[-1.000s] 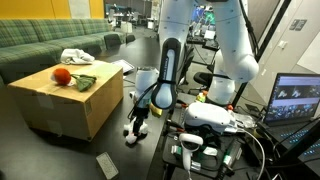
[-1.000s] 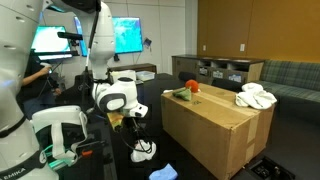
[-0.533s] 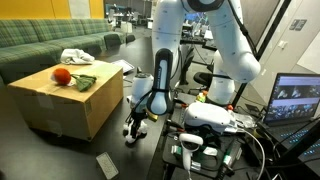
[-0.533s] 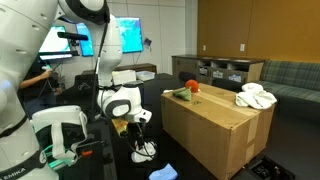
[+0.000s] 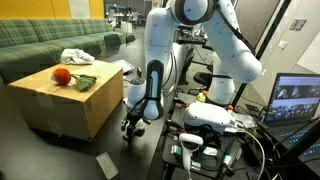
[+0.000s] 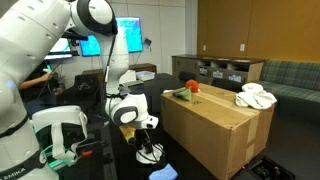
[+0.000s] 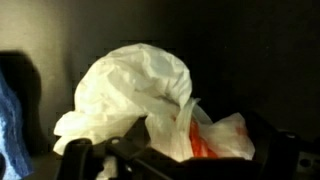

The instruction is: Put the moose doll on the table, then the white towel on the box, then blue sponge on the table, the white plastic on the box, the turnip plushie on the table, finally, the duster on the box

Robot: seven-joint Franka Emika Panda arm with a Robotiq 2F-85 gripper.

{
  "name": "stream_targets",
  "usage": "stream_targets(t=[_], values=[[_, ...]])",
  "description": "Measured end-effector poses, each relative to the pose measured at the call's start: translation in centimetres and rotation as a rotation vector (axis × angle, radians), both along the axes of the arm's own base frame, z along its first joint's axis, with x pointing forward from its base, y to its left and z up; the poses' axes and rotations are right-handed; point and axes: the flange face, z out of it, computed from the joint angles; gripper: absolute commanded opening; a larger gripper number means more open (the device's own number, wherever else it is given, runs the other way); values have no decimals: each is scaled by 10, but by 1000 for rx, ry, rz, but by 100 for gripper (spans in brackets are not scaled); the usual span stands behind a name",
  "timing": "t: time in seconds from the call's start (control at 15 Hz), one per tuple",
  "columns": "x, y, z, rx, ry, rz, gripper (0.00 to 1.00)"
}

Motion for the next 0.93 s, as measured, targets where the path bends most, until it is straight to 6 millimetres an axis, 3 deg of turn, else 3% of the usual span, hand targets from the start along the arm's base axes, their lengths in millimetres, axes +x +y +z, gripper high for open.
stream_targets(t=[0.07, 0.67, 0.93], values=[[2, -1, -4, -5, 0, -1, 74], [18, -4, -7, -5, 83, 17, 6], [25, -18, 10, 37, 213, 71, 0]])
